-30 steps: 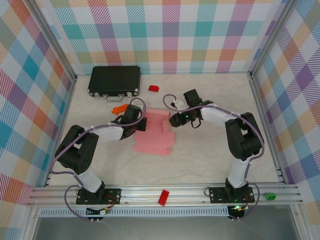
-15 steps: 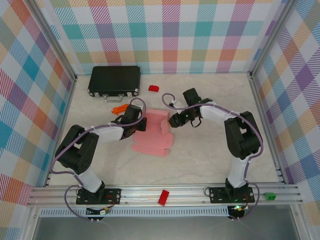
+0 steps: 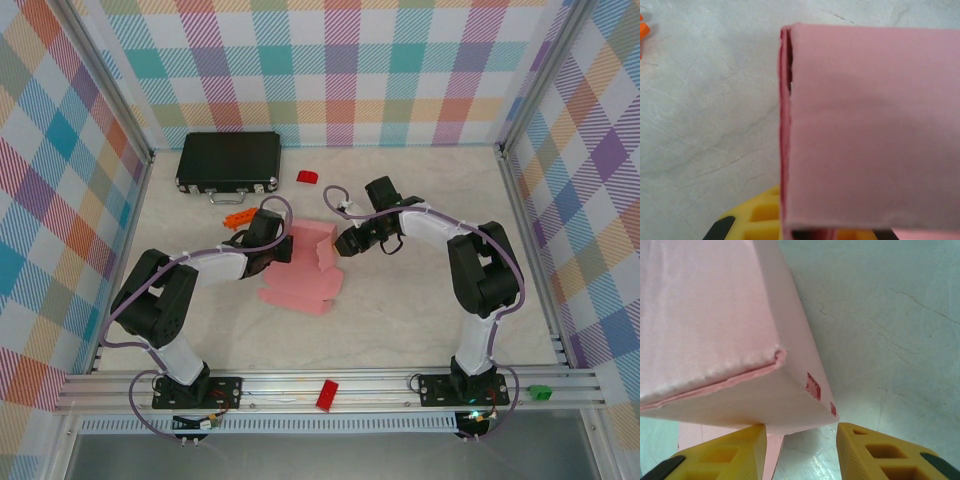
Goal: Fold the paper box
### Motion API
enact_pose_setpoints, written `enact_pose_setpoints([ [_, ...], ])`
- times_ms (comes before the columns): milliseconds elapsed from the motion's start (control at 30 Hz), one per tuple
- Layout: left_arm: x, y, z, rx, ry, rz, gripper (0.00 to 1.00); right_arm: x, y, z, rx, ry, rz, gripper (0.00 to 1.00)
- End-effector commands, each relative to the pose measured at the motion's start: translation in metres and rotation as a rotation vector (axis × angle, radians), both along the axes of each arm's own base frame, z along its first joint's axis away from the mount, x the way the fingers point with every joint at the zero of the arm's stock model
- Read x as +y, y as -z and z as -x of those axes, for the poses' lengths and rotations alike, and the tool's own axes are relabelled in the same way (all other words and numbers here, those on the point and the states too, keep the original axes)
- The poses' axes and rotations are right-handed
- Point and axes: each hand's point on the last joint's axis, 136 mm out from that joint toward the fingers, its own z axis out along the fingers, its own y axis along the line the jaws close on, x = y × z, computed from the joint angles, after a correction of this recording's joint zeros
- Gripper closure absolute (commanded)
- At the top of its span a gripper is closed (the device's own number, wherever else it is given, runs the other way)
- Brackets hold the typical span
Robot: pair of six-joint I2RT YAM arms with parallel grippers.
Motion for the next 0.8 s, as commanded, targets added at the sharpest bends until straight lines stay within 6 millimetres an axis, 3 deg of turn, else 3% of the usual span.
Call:
enact_pose_setpoints([
  [0, -0.004, 0.002, -0.002, 0.011, -0.012, -0.010, 0.98, 0.007, -0.010, 0.010, -0.006, -0.062, -0.037, 0.59],
  [167, -0.001, 0.002, -0.003, 0.010, -0.030, -0.023, 0.98, -0.003, -0.002, 0.007, -0.035, -0.030, 0.025, 0.65],
  [767, -0.003, 0.002, -0.001, 0.017, -0.022, -0.014, 0.98, 0.011, -0.011, 0.007, -0.054, -0.071, -0.038, 0.58],
])
